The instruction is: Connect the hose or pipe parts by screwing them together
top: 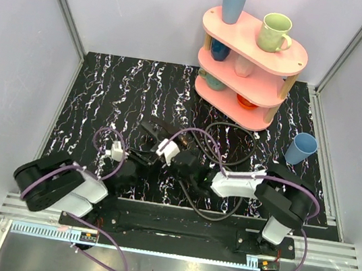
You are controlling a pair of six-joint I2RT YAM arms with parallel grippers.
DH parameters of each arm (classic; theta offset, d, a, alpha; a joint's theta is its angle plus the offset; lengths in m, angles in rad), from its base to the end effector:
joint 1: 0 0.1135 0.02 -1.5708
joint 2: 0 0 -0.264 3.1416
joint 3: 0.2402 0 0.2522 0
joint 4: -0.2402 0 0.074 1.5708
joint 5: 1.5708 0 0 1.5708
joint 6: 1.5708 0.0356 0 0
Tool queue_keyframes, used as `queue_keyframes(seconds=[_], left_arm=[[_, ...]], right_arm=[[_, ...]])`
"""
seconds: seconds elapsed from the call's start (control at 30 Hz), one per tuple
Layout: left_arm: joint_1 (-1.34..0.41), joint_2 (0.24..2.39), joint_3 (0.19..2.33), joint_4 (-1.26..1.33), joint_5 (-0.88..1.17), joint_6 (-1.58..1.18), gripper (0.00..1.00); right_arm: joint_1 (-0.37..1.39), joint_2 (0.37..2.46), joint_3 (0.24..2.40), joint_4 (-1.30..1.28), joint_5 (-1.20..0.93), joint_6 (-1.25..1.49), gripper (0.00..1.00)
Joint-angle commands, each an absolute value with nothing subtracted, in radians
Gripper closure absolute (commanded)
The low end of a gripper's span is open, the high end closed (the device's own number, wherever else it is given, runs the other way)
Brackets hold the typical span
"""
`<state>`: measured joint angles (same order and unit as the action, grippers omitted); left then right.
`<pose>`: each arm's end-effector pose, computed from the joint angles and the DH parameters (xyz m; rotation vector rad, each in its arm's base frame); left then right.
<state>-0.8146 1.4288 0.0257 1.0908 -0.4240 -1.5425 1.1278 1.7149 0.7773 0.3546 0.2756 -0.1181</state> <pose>0.1369 -0.1238 0.1106 -1.0153 1.7759 -1.1932 0.1552 0.3045 0.1532 -1.1176 1.8293 0.2972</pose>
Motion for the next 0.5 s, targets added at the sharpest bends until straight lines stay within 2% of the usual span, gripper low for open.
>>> queue_keyframes(seconds=[0.0,0.13,0.23,0.33,0.47], left_arm=[[-0.838,1.208,-0.192,1.320,-0.399,-1.523,1.00],[-0.838,0.940,-0.190,1.053,-0.455,-1.514,1.00],[-0.836,0.760,-0.190,0.860,-0.474,-1.482,1.00],[-0.836,0.611,-0.184,0.689,-0.491,-1.465,1.00],[-0.838,0.557,-0.179,0.592,-0.485,-1.445,1.00]], right_arm=[[1.011,1.727,0.814,0.471,-0.055,-0.107,1.00],[0.936,1.787,0.877,0.469,-0.364,-0.034,1.00],[0.896,1.841,0.890,0.547,-0.519,0.040,1.00],[0.890,1.871,0.891,0.620,-0.616,0.080,1.00],[0.888,1.897,0.899,0.704,-0.666,0.113,1.00]])
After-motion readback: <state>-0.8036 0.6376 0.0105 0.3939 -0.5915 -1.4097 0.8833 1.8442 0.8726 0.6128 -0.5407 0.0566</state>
